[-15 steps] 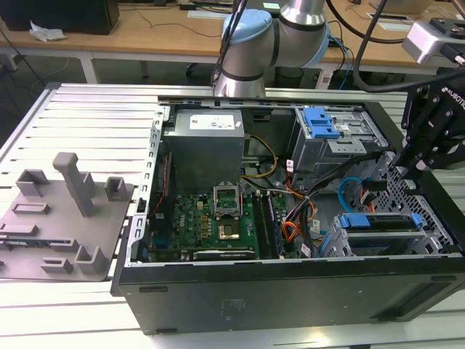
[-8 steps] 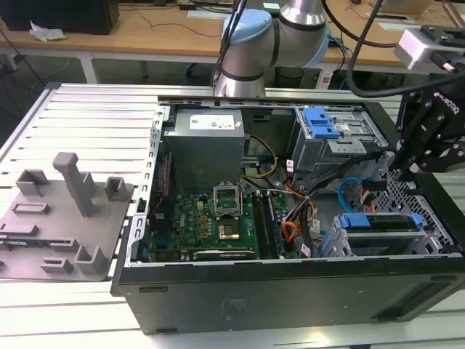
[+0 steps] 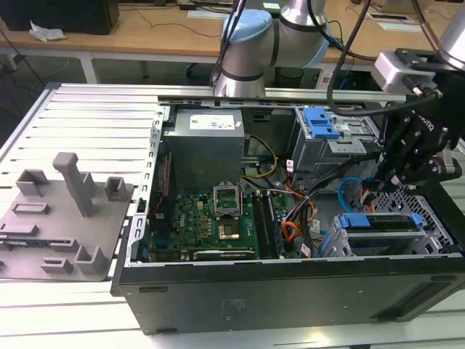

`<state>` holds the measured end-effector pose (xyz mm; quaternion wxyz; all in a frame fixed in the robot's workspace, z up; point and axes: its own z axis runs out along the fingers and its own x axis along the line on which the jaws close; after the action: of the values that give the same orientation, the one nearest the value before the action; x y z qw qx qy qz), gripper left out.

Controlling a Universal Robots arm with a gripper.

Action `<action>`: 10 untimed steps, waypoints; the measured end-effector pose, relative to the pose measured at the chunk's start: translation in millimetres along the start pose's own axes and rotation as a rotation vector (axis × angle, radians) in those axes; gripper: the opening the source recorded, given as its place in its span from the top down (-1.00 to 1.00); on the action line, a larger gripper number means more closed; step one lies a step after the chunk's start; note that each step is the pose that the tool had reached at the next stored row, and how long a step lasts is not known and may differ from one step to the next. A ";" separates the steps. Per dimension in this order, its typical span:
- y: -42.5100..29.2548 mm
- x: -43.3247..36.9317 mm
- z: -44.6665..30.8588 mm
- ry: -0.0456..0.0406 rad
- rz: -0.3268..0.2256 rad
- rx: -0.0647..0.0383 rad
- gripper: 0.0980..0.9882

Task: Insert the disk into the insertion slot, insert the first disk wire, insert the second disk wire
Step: 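Insert the first disk wire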

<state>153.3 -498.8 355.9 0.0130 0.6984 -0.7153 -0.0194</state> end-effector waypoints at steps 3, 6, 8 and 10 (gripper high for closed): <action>1.9 -0.5 2.9 -0.0007 0.000 0.000 0.54; 2.2 -0.5 3.1 -0.0004 0.000 0.000 0.54; 2.2 -0.5 3.2 -0.0004 0.000 0.000 0.57; 2.2 -0.5 3.2 -0.0004 0.000 0.000 0.85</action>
<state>151.0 -498.2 352.9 0.0129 0.6984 -0.7153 -0.0196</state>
